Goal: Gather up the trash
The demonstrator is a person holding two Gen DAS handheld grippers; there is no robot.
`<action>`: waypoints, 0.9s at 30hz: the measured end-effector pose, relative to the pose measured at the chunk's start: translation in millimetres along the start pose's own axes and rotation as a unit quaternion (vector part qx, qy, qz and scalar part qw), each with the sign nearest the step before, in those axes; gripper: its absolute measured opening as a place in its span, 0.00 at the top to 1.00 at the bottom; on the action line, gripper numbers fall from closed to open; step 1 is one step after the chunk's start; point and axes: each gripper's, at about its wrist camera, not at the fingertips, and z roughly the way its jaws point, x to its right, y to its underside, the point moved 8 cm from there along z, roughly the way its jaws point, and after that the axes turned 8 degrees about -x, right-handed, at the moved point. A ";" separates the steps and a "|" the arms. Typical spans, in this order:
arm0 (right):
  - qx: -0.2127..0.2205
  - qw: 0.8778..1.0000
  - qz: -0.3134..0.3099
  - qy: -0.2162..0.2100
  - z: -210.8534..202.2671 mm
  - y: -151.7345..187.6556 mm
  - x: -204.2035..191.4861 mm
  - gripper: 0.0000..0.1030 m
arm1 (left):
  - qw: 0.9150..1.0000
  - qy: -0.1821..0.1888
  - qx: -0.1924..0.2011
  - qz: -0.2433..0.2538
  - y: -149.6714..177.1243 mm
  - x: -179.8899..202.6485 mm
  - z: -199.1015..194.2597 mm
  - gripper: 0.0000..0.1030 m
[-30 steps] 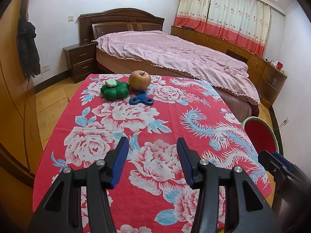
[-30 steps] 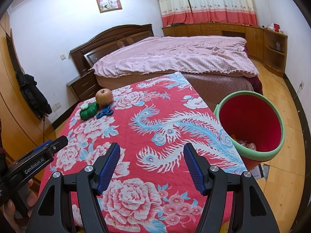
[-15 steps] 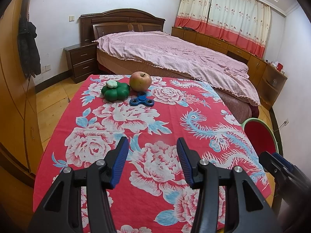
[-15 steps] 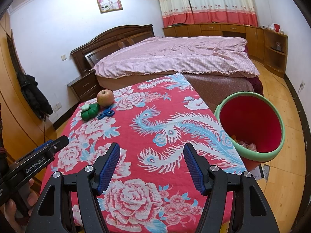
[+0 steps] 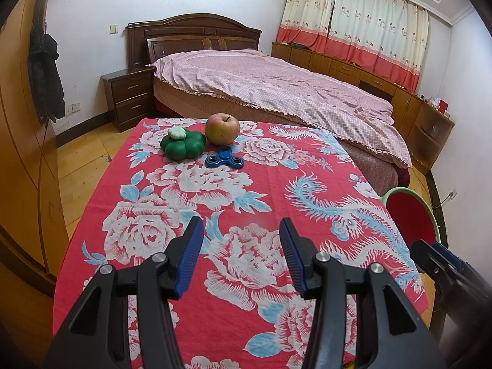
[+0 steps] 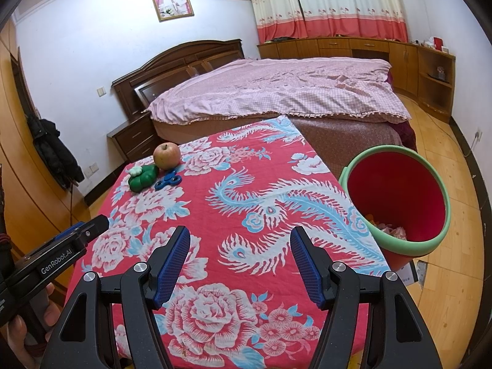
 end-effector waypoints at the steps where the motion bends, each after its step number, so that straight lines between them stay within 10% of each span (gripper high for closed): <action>1: 0.000 1.000 0.000 0.000 0.0 -0.1 -0.1 0.33 | 1.000 0.000 0.000 0.000 0.0 0.0 0.0 0.50; 27: 0.000 1.000 0.001 -0.001 0.4 -0.5 -1.1 0.33 | 1.000 0.000 0.000 0.000 0.5 -0.5 0.4 0.50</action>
